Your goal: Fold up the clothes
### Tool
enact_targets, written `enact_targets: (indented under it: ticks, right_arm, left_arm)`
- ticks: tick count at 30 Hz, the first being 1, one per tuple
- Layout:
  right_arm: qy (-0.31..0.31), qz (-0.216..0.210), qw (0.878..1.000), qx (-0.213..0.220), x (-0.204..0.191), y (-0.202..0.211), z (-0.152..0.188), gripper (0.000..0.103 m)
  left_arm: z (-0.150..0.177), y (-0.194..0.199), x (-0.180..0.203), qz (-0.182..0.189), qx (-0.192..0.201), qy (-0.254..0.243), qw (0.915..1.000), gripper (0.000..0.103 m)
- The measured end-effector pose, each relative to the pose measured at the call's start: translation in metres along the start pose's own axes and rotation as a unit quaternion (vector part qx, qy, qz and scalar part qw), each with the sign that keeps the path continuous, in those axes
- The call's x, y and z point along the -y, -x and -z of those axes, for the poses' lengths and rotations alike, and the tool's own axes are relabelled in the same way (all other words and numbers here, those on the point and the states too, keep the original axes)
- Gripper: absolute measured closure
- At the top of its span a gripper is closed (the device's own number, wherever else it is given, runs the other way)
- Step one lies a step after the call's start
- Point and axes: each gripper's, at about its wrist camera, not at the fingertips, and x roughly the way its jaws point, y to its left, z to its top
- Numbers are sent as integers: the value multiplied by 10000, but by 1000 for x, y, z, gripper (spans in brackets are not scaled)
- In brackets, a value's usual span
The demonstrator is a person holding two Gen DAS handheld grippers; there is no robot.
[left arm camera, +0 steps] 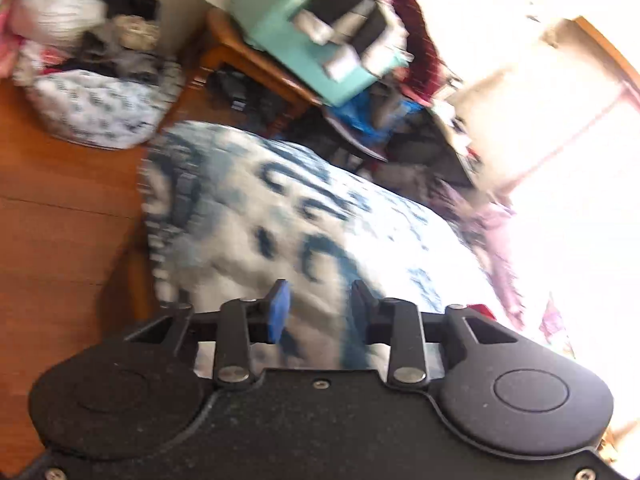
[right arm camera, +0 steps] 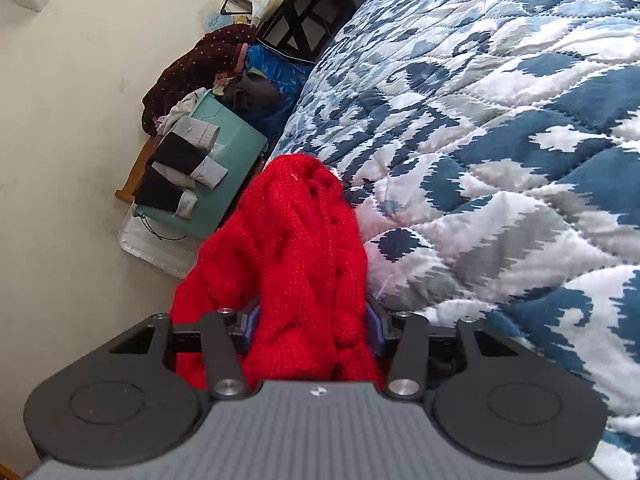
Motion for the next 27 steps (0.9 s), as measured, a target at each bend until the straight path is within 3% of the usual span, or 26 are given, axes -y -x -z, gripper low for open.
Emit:
enact_targets:
  ticks: [2,4,8,11,14,15,16,21,24,27]
  right_arm:
    - [1,-12,10000,1,0,0,0,55]
    - [5,-39,10000,-4,1,0,0,55]
    - [6,-118,9999,-27,4,1,-1,55]
    - [-2,-206,9998,-50,8,1,-2,55]
    - [47,-268,9996,-56,10,1,-3,55]
    - [74,-293,9995,-38,11,1,-3,56]
    - [62,-320,9995,-12,11,1,-2,57]
    - [-59,-609,9980,-163,0,4,-11,59]
    - [127,-1019,9945,-187,-27,-3,-25,59]
    - [307,-1381,9894,-316,-62,-31,-48,59]
  left_arm:
    - [13,-23,37,740,-398,-214,9962,51]
    - [24,-45,64,1061,-712,-399,9910,50]
    - [38,-89,85,1044,-1235,-448,9858,49]
    - [45,-114,81,1046,-1435,-70,9841,37]
    - [51,-116,83,1158,-1414,-60,9831,40]
    - [53,-116,84,1225,-1428,-43,9821,53]
    - [56,-115,85,1312,-1441,59,9808,58]
    - [55,-100,85,1665,-1258,526,9766,66]
    - [40,-87,86,1843,-938,590,9766,66]
    - [14,-73,87,1960,-346,643,9779,66]
